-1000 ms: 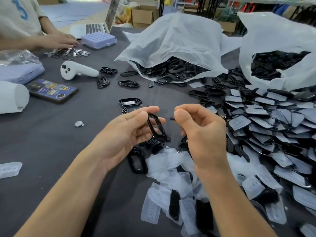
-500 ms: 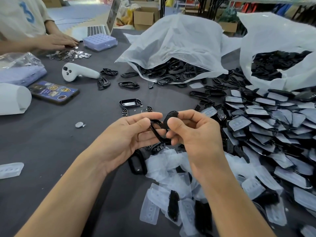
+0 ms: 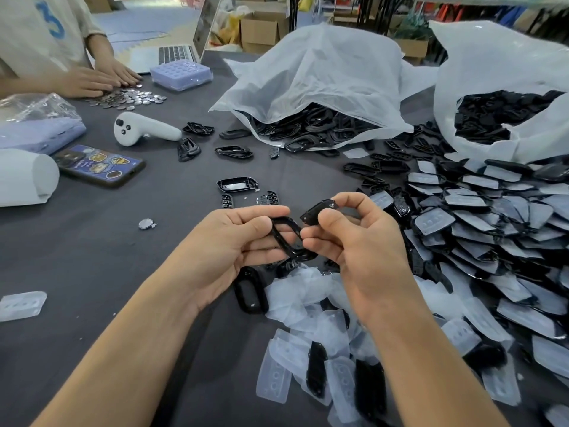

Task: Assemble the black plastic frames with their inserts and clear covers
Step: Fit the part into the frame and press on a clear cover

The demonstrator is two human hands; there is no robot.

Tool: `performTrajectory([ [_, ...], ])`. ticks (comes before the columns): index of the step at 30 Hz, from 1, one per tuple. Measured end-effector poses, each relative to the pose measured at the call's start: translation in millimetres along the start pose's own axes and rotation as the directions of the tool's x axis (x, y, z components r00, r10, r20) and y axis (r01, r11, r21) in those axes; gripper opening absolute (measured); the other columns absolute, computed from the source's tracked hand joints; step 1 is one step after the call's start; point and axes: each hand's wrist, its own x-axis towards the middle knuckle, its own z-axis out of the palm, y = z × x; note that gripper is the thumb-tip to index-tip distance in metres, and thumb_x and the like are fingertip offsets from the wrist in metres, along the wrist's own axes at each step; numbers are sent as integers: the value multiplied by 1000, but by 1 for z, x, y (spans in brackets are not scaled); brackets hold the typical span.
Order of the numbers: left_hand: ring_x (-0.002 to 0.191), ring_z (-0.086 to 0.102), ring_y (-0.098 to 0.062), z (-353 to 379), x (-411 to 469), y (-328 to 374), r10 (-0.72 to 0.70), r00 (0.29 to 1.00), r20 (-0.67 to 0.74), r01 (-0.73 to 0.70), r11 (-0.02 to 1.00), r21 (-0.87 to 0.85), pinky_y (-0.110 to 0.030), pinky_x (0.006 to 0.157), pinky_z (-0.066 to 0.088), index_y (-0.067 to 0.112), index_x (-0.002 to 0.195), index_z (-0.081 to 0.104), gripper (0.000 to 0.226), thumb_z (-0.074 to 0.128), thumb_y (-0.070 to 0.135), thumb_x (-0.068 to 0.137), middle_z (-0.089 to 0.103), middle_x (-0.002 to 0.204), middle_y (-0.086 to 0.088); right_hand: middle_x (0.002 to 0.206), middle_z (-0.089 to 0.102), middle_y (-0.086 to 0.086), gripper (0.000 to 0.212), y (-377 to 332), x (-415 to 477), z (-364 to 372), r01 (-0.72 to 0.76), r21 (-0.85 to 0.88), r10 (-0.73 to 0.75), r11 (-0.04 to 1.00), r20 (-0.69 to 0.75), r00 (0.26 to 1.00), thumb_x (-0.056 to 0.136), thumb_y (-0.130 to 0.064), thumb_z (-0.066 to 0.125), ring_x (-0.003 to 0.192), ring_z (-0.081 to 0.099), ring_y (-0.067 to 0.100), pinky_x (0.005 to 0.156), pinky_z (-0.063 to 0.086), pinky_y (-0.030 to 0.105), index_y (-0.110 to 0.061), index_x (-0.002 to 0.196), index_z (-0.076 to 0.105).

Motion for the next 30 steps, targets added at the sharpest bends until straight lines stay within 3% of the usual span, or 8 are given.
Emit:
performTrajectory([
  [5,85,80,-17,1,0,0,10,996,-85,-10,1000,4,-21,61,61,8,105,76,21,55,4,102,81,95,-15,73,64,18,22,0,-2,2,37,-63,-35,997,40,999,97,9,58,59,72,21,57,58,24,-8,110,63],
  [9,81,80,-16,2,0,0,33,994,-109,-31,999,16,-22,62,62,9,101,77,21,57,3,100,81,94,-14,65,68,5,21,0,-1,2,94,-141,-87,986,56,995,94,10,61,60,70,19,56,56,22,-10,93,67],
  [13,78,80,-17,4,-1,-3,68,987,-144,-61,997,53,-22,61,61,8,99,77,16,62,1,96,81,90,-15,72,67,-4,30,4,-1,0,189,-343,-196,920,13,980,84,6,74,70,58,12,65,51,21,-23,75,75],
  [17,78,79,-18,5,-1,-5,80,986,-148,-69,994,79,-23,63,61,10,95,80,18,65,2,97,80,93,-17,62,52,-8,29,6,-1,1,192,-348,-207,918,-7,978,80,2,79,59,45,7,56,43,17,-25,72,78],
  [19,79,79,-18,7,-2,-6,73,987,-145,-60,994,91,-22,62,61,10,94,80,19,64,1,98,80,94,-18,59,56,-7,25,7,-2,3,201,-348,-207,916,19,978,80,4,78,56,48,6,54,46,18,-21,74,78],
  [23,71,78,-16,9,-3,-4,38,985,-168,-33,999,31,-21,59,60,10,85,84,28,61,1,99,80,88,-16,64,67,-6,23,9,-6,3,353,-620,-342,701,141,929,80,-3,79,57,56,7,56,50,22,-26,76,76],
  [27,73,79,-16,6,-3,0,34,979,-203,-43,998,-40,-21,61,60,16,77,86,37,60,1,99,81,88,-13,75,68,-20,26,15,-6,0,399,-774,-371,492,229,900,80,-6,79,79,63,5,72,50,14,-32,83,78],
  [30,72,78,-14,4,-3,0,37,980,-193,-49,997,-58,-21,61,61,17,78,86,35,61,2,98,81,88,-12,84,70,-22,31,17,-5,-1,391,-794,-344,466,245,906,78,-5,81,87,62,0,76,45,8,-35,86,79],
])
